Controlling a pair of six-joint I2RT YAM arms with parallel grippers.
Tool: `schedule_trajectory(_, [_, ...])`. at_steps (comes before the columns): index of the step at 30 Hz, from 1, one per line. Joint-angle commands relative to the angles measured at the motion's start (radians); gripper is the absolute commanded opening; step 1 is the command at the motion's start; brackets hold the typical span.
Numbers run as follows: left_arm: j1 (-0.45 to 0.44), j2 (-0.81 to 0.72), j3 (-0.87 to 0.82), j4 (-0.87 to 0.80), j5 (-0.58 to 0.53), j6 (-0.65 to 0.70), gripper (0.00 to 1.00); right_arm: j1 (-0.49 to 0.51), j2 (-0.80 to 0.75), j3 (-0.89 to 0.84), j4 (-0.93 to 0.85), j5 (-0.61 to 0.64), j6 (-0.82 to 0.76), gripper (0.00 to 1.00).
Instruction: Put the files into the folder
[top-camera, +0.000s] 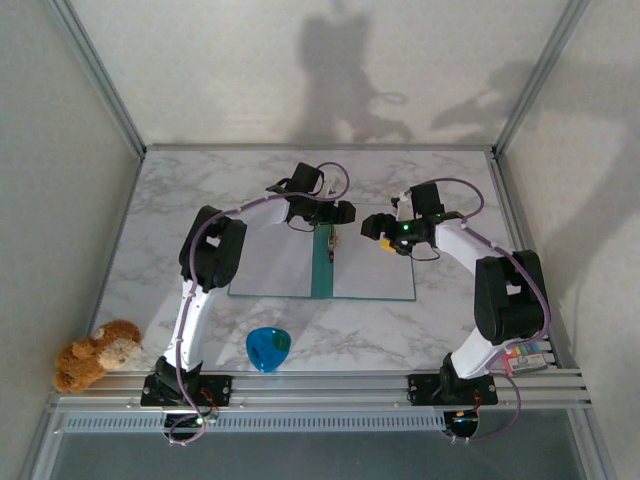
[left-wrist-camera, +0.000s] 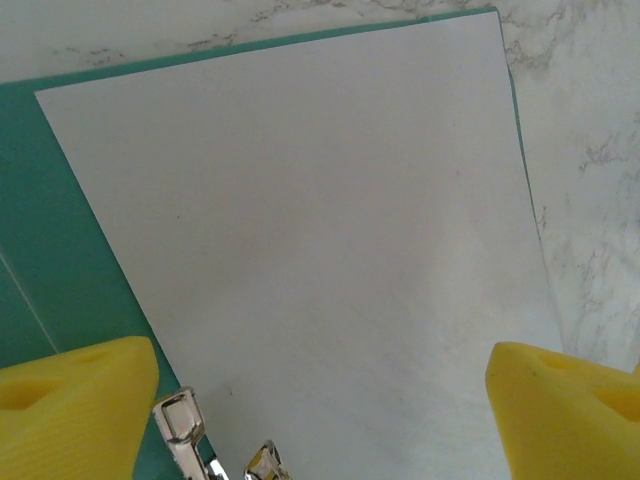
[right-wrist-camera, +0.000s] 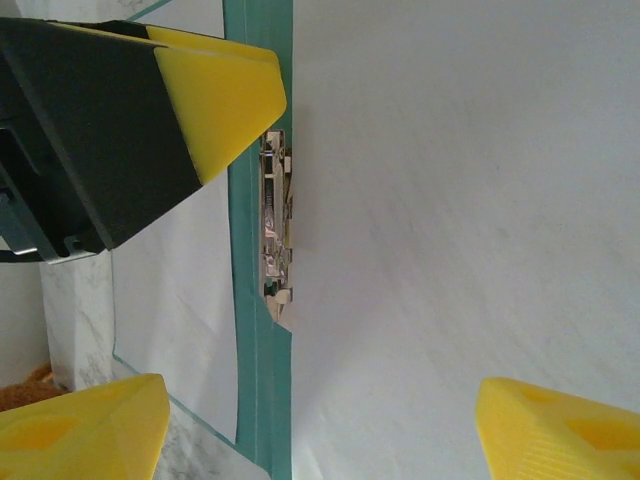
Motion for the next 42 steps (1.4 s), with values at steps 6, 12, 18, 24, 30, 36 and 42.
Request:
schedule_trajectory(6, [0.010, 0.004, 0.016, 0.006, 0.057, 0.021, 0.83, 0.006, 0.009, -0.006, -0.012, -0.023, -0.009, 0.81])
schedule_trajectory(12, [0.010, -0.011, -0.001, 0.038, 0.114, 0.017, 0.82, 0.006, 0.007, -0.005, -0.020, -0.006, -0.015, 0.81])
schedule_trajectory(18, [0.010, -0.033, -0.014, 0.056, 0.132, 0.015, 0.81, 0.006, 0.003, -0.009, -0.027, 0.018, -0.020, 0.80])
schedule_trajectory(24, [0.013, -0.057, -0.042, 0.080, 0.158, 0.014, 0.80, 0.006, -0.010, -0.019, -0.018, 0.039, -0.016, 0.80])
schedule_trajectory(30, [0.008, -0.108, -0.101, 0.098, 0.161, 0.015, 0.79, 0.006, -0.012, -0.021, -0.013, 0.039, -0.010, 0.80])
schedule_trajectory(36, [0.006, -0.211, -0.211, 0.139, 0.144, -0.035, 0.79, 0.005, -0.012, -0.018, -0.018, 0.045, -0.006, 0.80])
schedule_trajectory(42, [0.002, -0.340, -0.401, 0.279, 0.165, -0.147, 0.79, 0.006, -0.022, -0.009, -0.038, 0.059, -0.012, 0.80])
